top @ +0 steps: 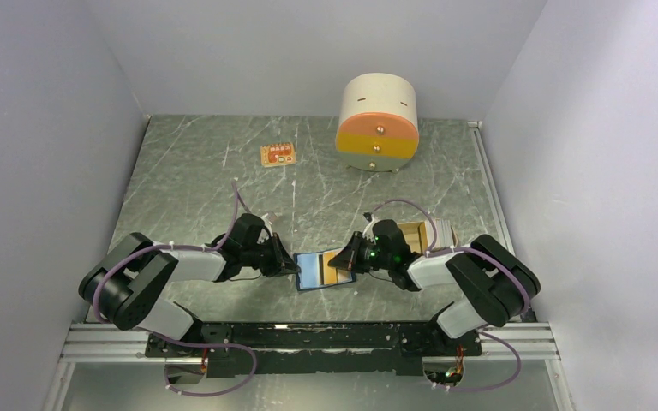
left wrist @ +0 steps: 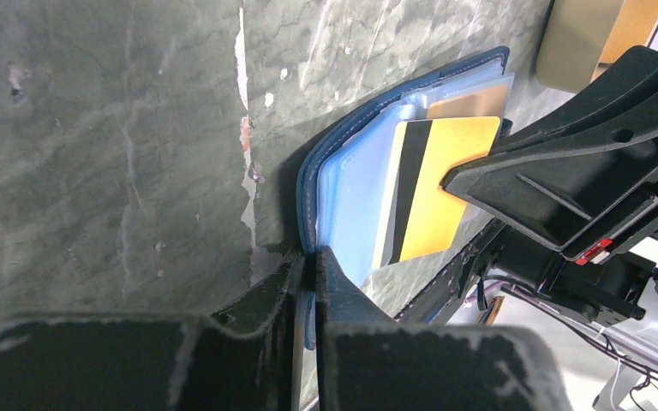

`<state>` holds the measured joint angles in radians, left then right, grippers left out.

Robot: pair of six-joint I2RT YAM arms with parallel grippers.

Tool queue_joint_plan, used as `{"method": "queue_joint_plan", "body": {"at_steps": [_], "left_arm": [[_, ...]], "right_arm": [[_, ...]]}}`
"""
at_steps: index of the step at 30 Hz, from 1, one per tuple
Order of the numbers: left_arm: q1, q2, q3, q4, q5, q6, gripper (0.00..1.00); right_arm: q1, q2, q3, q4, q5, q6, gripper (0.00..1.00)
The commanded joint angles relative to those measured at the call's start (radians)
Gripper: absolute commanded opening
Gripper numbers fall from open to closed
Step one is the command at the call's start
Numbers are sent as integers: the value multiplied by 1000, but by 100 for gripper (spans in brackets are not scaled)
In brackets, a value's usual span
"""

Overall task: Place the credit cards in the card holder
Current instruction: Insert the credit card into the card holder.

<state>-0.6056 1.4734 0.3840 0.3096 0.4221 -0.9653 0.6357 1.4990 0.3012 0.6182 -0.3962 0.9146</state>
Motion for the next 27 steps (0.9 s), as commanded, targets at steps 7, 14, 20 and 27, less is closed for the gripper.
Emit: {"method": "queue_joint_plan", "body": {"at_steps": [7, 14, 20, 27], "left_arm": [[3, -10, -4, 6, -13, 7, 11], [1, -13, -7, 13, -5, 6, 9], [2, -25, -4, 5, -7, 9, 9], [0, -27, -5, 15, -2, 5, 9]], "right_arm": [[-1, 57, 54, -97, -6, -58, 13], [22, -25, 107, -355, 135, -100, 30], [21, -92, 132, -512, 194, -117, 41], [28, -162, 152, -567, 213, -121, 42]]}}
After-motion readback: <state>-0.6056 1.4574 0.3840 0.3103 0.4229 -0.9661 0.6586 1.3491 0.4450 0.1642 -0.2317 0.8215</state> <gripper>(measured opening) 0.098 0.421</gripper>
